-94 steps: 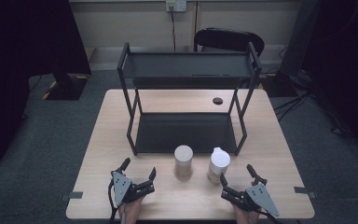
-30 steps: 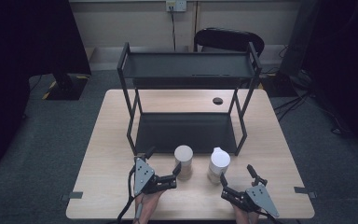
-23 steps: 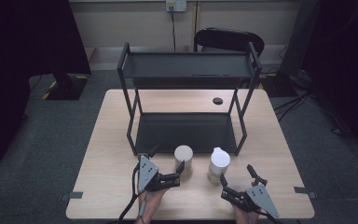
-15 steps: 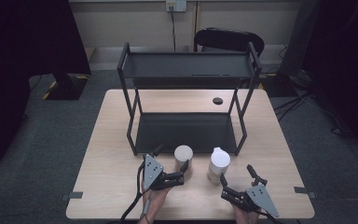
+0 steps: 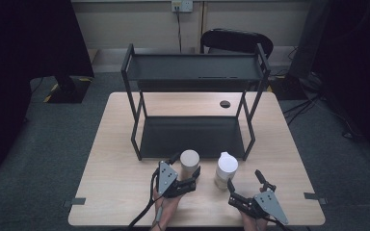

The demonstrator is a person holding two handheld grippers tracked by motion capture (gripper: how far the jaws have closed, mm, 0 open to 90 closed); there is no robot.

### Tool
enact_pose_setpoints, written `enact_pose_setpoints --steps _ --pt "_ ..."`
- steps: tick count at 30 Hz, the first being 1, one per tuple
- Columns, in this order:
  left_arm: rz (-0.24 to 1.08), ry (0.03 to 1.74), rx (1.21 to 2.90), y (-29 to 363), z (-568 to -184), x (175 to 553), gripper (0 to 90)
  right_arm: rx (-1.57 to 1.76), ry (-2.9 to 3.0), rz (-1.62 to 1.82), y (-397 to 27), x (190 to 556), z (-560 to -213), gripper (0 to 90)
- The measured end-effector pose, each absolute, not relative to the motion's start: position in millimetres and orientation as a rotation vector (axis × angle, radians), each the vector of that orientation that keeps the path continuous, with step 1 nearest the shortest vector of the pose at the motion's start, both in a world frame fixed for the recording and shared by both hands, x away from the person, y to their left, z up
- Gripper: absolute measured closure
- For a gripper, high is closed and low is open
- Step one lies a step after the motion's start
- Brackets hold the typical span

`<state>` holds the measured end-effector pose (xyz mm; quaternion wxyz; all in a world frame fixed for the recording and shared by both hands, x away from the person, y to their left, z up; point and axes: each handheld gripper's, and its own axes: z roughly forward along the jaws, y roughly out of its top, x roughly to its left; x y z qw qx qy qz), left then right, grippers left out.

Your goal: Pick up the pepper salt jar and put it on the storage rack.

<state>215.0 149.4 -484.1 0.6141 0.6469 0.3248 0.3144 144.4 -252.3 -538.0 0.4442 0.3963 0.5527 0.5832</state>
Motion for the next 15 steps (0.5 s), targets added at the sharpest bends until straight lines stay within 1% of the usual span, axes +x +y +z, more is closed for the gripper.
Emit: enact_pose_setpoints --steps 6,11,15 --pt "0.698 0.750 1.521 149.2 -484.1 220.6 23.4 0.981 1.371 1.446 -252.5 144.5 -538.0 1.8" --pt "0.652 0.759 1.534 151.2 -485.5 230.0 25.1 0.981 1.371 1.446 -252.4 144.4 -538.0 1.8" --pt "0.664 0.750 1.544 150.2 -486.5 231.4 30.5 0.982 1.372 1.446 -252.5 144.5 -537.8 1.8"
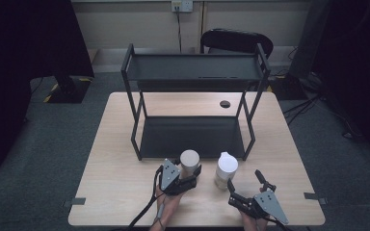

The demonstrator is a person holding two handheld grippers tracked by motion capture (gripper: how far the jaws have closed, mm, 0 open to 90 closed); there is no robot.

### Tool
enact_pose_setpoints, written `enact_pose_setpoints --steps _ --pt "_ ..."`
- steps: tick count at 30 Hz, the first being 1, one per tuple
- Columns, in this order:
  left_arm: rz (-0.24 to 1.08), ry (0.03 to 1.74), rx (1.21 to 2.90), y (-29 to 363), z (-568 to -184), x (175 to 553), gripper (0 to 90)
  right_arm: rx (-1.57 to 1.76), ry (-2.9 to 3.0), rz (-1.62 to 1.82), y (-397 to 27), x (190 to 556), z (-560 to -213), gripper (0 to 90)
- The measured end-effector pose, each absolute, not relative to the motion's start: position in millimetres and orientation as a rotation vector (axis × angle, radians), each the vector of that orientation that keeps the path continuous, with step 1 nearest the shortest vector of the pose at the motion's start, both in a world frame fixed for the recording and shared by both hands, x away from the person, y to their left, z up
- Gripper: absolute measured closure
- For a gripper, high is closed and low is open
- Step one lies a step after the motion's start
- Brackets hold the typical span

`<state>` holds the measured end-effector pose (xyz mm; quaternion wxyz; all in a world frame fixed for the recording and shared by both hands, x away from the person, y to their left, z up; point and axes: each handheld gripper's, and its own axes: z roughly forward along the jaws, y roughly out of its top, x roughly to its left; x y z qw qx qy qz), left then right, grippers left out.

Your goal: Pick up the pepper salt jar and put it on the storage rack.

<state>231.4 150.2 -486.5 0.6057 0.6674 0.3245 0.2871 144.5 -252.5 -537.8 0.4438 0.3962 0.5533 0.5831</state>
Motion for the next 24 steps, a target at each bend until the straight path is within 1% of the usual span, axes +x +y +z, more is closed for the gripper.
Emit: enact_pose_setpoints --steps 2,6,24 --pt "0.651 0.757 1.541 151.5 -486.4 233.2 32.9 0.982 1.371 1.445 -252.4 144.5 -537.9 1.7" --pt "0.655 0.757 1.536 150.4 -487.2 233.4 33.7 0.982 1.370 1.445 -252.2 144.3 -538.0 1.5" --pt "0.658 0.791 1.555 150.5 -476.4 231.2 34.3 0.984 1.368 1.446 -252.1 144.1 -538.0 1.4"
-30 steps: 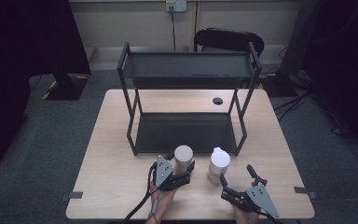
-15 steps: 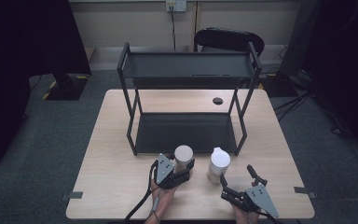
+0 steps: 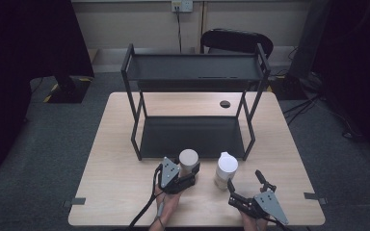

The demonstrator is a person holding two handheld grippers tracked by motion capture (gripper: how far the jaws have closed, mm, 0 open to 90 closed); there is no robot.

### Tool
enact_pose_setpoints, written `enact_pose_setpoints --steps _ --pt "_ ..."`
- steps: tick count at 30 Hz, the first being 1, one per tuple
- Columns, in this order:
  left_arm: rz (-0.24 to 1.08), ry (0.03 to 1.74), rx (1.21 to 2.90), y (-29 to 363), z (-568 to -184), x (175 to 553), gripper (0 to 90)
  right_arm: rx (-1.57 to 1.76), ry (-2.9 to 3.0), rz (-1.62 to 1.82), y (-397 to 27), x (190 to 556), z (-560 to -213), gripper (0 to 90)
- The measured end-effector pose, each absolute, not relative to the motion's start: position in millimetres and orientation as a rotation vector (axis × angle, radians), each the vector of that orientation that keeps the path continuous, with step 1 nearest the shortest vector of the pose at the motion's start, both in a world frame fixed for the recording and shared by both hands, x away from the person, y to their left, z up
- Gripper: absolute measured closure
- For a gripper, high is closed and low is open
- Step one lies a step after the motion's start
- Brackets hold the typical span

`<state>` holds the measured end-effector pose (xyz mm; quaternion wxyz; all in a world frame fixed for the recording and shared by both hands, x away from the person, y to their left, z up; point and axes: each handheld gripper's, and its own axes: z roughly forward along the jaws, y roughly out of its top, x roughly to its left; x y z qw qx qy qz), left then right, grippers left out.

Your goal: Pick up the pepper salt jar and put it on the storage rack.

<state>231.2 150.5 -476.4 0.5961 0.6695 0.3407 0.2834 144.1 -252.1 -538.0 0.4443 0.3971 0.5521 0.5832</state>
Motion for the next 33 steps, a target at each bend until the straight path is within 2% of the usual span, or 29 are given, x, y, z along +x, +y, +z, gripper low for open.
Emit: enact_pose_setpoints --steps 33 --pt "0.718 0.705 1.505 181.4 -417.3 222.3 34.4 0.986 1.369 1.446 -252.1 144.1 -537.9 1.2"
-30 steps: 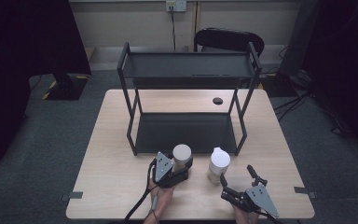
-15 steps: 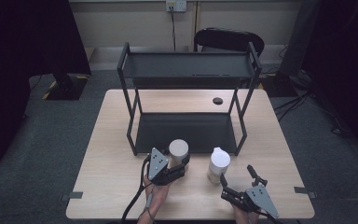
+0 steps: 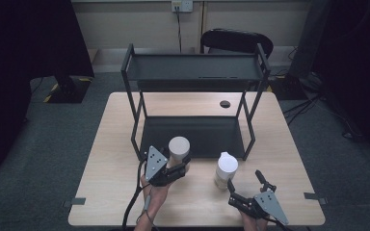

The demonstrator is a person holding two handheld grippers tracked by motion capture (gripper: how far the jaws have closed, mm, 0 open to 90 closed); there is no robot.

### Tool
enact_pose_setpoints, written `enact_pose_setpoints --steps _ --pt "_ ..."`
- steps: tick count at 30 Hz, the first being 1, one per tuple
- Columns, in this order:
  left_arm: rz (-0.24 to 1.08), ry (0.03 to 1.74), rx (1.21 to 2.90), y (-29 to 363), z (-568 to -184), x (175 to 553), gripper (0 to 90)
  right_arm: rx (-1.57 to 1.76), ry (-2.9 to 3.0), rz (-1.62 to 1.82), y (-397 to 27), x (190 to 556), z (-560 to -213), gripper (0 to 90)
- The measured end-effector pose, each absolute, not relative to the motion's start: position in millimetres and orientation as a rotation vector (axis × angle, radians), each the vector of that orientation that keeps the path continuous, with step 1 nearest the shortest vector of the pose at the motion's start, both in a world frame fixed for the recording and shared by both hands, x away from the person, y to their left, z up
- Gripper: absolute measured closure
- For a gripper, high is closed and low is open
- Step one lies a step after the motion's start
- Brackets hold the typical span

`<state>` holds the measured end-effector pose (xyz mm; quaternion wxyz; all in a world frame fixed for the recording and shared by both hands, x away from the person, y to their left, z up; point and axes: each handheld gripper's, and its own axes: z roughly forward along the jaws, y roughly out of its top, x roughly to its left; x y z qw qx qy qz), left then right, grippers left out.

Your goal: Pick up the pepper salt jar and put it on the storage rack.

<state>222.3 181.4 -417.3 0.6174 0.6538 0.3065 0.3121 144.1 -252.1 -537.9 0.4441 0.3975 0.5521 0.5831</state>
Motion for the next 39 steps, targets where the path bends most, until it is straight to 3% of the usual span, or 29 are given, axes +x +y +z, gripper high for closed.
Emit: enact_pose_setpoints --steps 39 --pt "0.803 0.718 1.430 190.5 -343.0 229.1 34.4 0.990 1.364 1.444 -251.5 143.7 -538.0 1.3"
